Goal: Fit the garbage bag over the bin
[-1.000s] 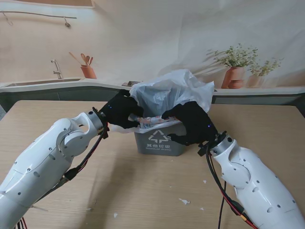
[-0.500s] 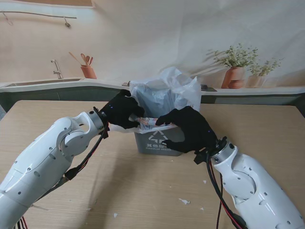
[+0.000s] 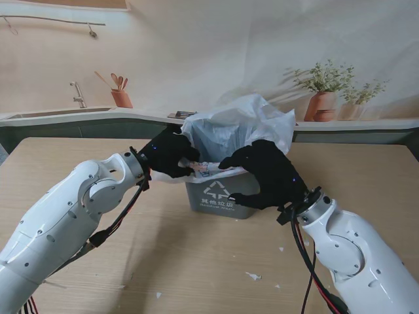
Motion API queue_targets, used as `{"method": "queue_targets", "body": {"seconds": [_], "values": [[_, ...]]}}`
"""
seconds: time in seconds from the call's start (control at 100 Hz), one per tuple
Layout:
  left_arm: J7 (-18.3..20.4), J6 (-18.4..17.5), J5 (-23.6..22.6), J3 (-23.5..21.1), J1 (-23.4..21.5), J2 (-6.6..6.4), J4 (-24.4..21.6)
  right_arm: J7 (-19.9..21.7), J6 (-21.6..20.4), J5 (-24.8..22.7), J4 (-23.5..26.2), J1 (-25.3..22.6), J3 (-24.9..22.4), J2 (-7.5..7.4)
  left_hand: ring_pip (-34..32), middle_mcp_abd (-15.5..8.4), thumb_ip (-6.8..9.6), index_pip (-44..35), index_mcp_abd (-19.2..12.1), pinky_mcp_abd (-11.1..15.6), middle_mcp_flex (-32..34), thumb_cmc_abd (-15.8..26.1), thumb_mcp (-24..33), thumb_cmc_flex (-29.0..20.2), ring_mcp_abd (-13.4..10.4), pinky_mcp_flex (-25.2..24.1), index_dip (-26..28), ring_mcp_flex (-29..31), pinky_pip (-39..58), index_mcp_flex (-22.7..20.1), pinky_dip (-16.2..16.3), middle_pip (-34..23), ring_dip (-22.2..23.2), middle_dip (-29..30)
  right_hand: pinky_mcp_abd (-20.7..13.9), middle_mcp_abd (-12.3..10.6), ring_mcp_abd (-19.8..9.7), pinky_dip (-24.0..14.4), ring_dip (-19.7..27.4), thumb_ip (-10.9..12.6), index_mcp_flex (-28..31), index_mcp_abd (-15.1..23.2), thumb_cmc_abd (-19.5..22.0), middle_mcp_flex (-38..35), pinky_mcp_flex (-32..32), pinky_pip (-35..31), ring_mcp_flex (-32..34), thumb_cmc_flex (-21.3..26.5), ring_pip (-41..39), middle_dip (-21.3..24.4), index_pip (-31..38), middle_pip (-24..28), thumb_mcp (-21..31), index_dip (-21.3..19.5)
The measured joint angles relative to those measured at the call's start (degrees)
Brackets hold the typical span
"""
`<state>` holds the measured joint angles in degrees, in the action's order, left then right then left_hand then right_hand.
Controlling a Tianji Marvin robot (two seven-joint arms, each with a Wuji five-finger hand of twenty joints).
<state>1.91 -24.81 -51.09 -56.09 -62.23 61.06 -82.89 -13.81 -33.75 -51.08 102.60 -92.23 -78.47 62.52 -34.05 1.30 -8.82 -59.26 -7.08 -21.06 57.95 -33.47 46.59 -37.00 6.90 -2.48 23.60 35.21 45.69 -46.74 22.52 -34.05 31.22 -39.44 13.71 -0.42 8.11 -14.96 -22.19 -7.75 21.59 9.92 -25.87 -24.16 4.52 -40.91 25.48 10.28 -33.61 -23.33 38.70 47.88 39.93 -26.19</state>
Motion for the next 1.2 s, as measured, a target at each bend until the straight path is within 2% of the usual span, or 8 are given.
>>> {"method": "queue_targets", "body": {"seconds": [0.27, 0.36, 0.51, 0.65, 0.82, 0.98, 1.07, 1.2], "values": [[4.0, 3.3, 1.2, 0.1, -0.3, -0.29, -2.3, 0.3, 2.2, 4.1, -4.5, 2.5, 0.8, 0.35, -1.7, 0.5, 0.00, -0.6, 1.9, -0.7, 2.5, -2.6, 2.9, 0.0, 1.8, 0.2, 1.6, 2.7, 0.0, -1.5, 0.0, 0.0, 1.5, -0.7, 0.8, 0.0, 0.0, -7.3, 2.6, 0.0, -3.7, 0.0, 0.6, 5.4, 5.3, 11.8, -3.4, 0.0, 2.8, 1.7, -2.3, -3.2, -1.5, 3.4], [4.8, 4.8, 1.7, 0.3, -0.6, -0.35, -3.2, -5.5, 1.3, 3.7, -4.6, 2.8, 1.8, 0.71, -2.0, 0.7, 0.56, -1.2, 2.7, -1.5, 3.1, -3.2, 4.0, 0.0, 2.8, 0.7, 1.6, 3.6, 0.0, -1.7, 0.0, -0.1, 2.1, -0.7, 0.9, 0.0, 0.0, -10.5, 0.3, 0.0, -3.5, 0.0, 0.7, 4.3, 8.8, 11.0, -1.2, 0.2, -2.2, 1.3, -1.9, -1.6, -1.6, 3.4], [4.9, 5.4, 1.5, 0.8, -0.6, -0.38, -3.5, -9.8, -2.5, 4.3, -3.7, 3.1, 2.3, 2.18, -2.8, 1.2, 0.68, -1.3, 3.4, -2.8, 3.6, -3.8, 5.0, 0.0, 3.7, 0.7, 1.7, 3.8, 0.0, -2.0, 0.0, -0.2, 2.8, -0.7, 0.9, 0.1, 0.0, -13.8, -2.2, 0.0, -2.7, 0.0, 1.4, 1.0, 9.9, 2.4, 2.1, 0.3, -6.7, 0.3, -0.7, 1.0, -1.6, 3.4], [4.9, 5.4, 1.4, 0.8, -0.5, -0.38, -3.6, -11.4, -3.4, 4.8, -0.5, 2.6, 2.7, 3.02, -2.8, 1.2, 0.69, -1.3, 3.4, -3.0, 3.6, -3.8, 5.1, 0.0, 3.7, 0.7, 1.7, 3.8, 0.0, -2.1, 0.0, -0.6, 2.8, -0.7, -1.3, 0.1, 0.0, -12.8, -4.4, 0.0, -1.1, 0.0, 1.2, -2.0, 9.8, -18.1, 4.5, 0.3, -11.5, -1.1, 0.8, 3.4, 0.6, 3.3], [5.2, 5.3, 1.2, 0.8, -0.5, -0.40, -3.6, -22.7, -3.7, -0.3, 0.5, 3.0, 3.7, 4.03, -2.8, 1.2, 0.69, -1.3, 3.4, -3.1, 3.6, -3.8, 5.2, 0.0, 3.7, 0.6, 1.7, 3.8, 0.0, -2.1, 0.0, -0.6, 2.9, -0.7, -4.1, 0.1, -0.6, -10.3, -5.6, 0.0, -2.3, -2.5, -0.3, 0.5, 4.8, -26.0, 1.0, 0.9, -12.3, -2.3, 2.3, 5.8, 3.5, 2.7], [5.4, 4.9, 1.2, 0.8, -0.4, -0.45, -3.6, -14.6, 5.9, -4.6, 1.5, 4.8, 1.5, 3.27, -2.9, 1.2, 0.69, -1.3, 3.4, -3.2, 3.6, -3.8, 5.3, 0.1, 3.7, 0.6, 1.7, 3.9, 0.0, -2.1, 0.0, -0.6, 2.9, -0.7, -4.3, 2.0, -0.6, -2.1, 0.4, 0.0, -7.5, -9.5, -0.9, 9.9, -4.3, -9.5, -10.3, 1.1, -0.5, 0.0, 1.7, 3.3, 1.8, 3.4], [5.5, 4.8, 1.3, 0.7, -0.4, -0.46, -3.7, -8.1, 7.6, -2.0, 0.2, 7.2, 1.0, 2.06, -2.9, 1.2, 0.69, -1.3, 3.4, -3.3, 3.6, -3.8, 5.3, 0.1, 3.7, 0.6, 1.7, 3.9, 0.0, -2.1, 0.0, -0.6, 2.9, -0.7, -4.3, 2.9, -0.6, -1.9, 1.8, 0.0, -10.2, -12.2, -0.9, 12.1, -5.2, -2.1, -12.7, 1.7, 2.1, 1.4, 0.4, 1.5, -1.6, 4.6], [5.8, 4.7, 1.3, 0.8, -0.4, -0.50, -3.8, -7.4, 14.0, -3.4, -3.8, 11.7, 2.5, 1.10, -2.9, 1.2, 0.69, -1.3, 3.4, -3.6, 3.6, -3.8, 5.4, 0.1, 3.7, 0.4, 1.7, 3.9, 0.0, -2.1, 0.0, -0.6, 3.5, -0.7, -4.2, 4.4, -0.6, -6.2, 2.5, 0.0, -13.0, -15.2, -0.8, 12.7, -5.2, 6.3, -14.6, 1.7, 3.1, 3.6, -0.5, -4.4, -2.9, 5.7]]}}
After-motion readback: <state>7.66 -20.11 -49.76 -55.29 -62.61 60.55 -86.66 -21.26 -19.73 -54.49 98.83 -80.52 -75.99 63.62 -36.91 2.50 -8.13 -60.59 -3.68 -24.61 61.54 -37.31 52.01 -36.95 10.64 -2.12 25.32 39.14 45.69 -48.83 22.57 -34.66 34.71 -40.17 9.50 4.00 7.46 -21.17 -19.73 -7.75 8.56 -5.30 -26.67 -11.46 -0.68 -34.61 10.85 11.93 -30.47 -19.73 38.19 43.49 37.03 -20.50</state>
